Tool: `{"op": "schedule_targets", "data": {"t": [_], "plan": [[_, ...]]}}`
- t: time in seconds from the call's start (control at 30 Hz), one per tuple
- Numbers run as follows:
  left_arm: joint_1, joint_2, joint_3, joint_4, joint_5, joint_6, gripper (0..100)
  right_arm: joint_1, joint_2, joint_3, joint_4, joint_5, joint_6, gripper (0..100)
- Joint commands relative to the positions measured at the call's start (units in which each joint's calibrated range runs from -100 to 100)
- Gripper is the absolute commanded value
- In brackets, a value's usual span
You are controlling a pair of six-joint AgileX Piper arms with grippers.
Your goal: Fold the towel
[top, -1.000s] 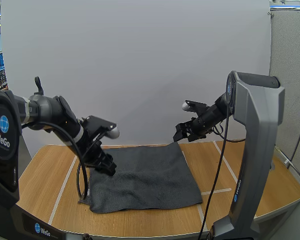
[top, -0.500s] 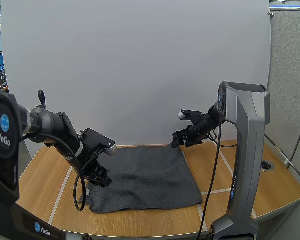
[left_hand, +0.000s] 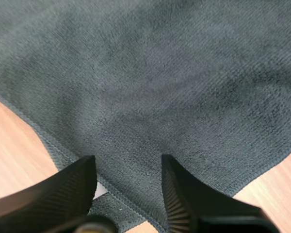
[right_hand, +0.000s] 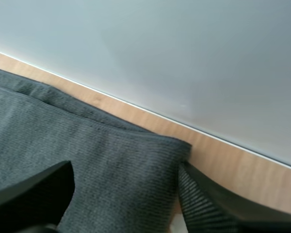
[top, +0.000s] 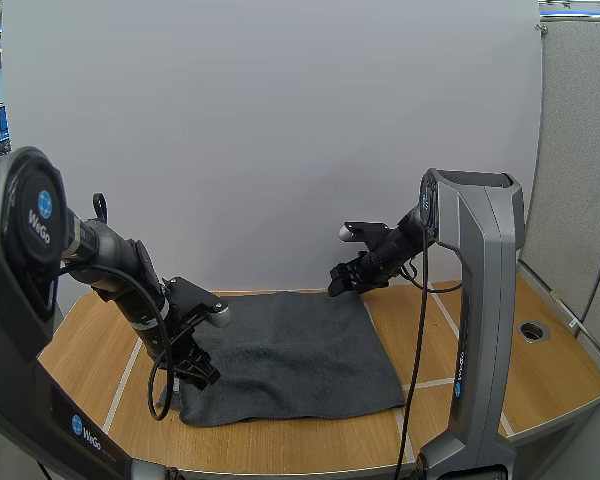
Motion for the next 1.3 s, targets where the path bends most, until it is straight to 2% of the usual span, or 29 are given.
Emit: {"op": "schedule_targets", "data": {"t": [0.0,0.3,0.43,0.57,0.6,0.77,0.83,0.87,0.97,1.03,1.2,1.27], "plan": [[-0.02,0.70,0.40,0.06,-0.92,-0.59,66,0.00,-0.34,-0.37,-1.89,-3.55,-0.75,100],[-0.02,0.71,0.40,0.49,-0.92,-0.94,66,0.00,0.42,-0.37,-2.71,-6.93,-0.92,100],[-0.02,0.71,0.40,0.49,-0.75,-1.31,62,0.07,2.30,-0.37,-2.37,-5.49,-0.92,99],[-0.02,0.71,0.40,0.49,-0.94,-1.67,61,0.06,2.70,-0.37,-1.87,-4.32,-0.92,74],[-0.02,0.71,0.40,0.49,-0.94,-1.67,61,0.06,2.58,-0.37,-1.62,-4.10,-0.92,60],[-0.02,0.71,0.40,0.49,-0.94,-1.90,61,0.06,2.58,-0.37,-2.49,-3.27,-0.57,23],[-0.02,0.71,0.40,0.97,-0.94,-1.92,61,-0.01,2.49,-0.37,-4.06,-2.41,0.60,4],[-0.02,0.71,0.40,1.20,-0.94,-1.92,61,-0.10,2.49,-0.37,-5.08,-1.71,1.00,0],[-0.02,0.71,0.40,1.93,-1.11,-2.00,60,-0.88,2.45,-0.37,-7.85,0.73,2.43,0],[-0.02,0.71,0.40,2.26,-1.11,-2.00,55,-1.84,2.15,-0.37,-9.10,4.00,2.63,0],[-0.02,0.71,0.25,2.48,-2.90,-2.00,33,-5.03,0.28,-0.37,-11.37,13.03,2.63,0],[-0.02,0.71,0.25,2.48,-4.38,-2.00,30,-6.23,-1.09,-0.37,-12.84,16.59,2.63,0]]}}
